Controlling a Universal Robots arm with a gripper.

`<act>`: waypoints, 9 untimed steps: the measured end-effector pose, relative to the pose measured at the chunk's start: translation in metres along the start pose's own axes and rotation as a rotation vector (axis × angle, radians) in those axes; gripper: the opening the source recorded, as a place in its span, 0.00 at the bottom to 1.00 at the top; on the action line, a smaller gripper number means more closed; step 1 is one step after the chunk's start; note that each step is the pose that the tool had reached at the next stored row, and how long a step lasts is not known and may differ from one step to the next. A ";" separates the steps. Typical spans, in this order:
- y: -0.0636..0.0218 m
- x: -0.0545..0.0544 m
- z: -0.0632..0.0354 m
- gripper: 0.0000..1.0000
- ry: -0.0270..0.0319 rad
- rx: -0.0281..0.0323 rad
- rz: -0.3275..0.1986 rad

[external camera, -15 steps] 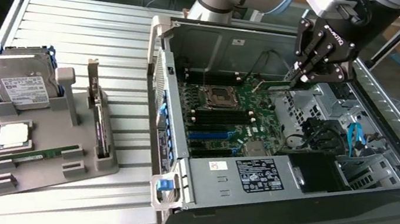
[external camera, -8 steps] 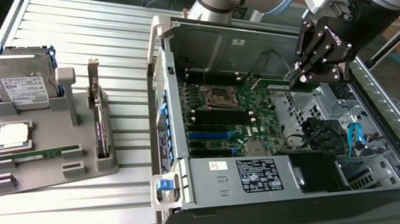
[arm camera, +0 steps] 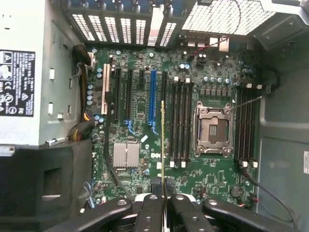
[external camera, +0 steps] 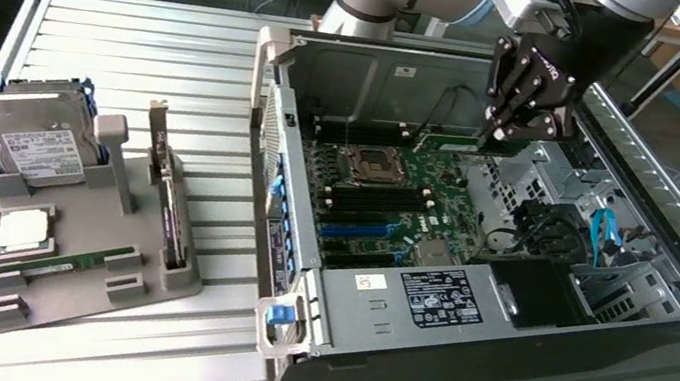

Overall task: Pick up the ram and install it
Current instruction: 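Insert the ram into the slot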

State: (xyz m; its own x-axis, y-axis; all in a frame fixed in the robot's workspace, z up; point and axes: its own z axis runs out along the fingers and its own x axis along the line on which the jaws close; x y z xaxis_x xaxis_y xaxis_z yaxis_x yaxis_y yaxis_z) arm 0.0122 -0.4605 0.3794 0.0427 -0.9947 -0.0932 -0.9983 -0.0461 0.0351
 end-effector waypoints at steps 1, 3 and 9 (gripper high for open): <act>0.0013 -0.002 0.0031 0.13 -0.0001 0.0000 0.000; 0.0030 -0.005 0.0081 0.13 0.0000 -0.0001 0.000; 0.0095 -0.007 0.0201 0.13 0.0000 0.0000 0.000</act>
State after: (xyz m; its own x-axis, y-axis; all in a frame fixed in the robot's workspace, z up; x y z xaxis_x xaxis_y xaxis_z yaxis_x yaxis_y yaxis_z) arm 0.0016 -0.4522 0.3603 0.0428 -0.9947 -0.0932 -0.9983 -0.0462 0.0351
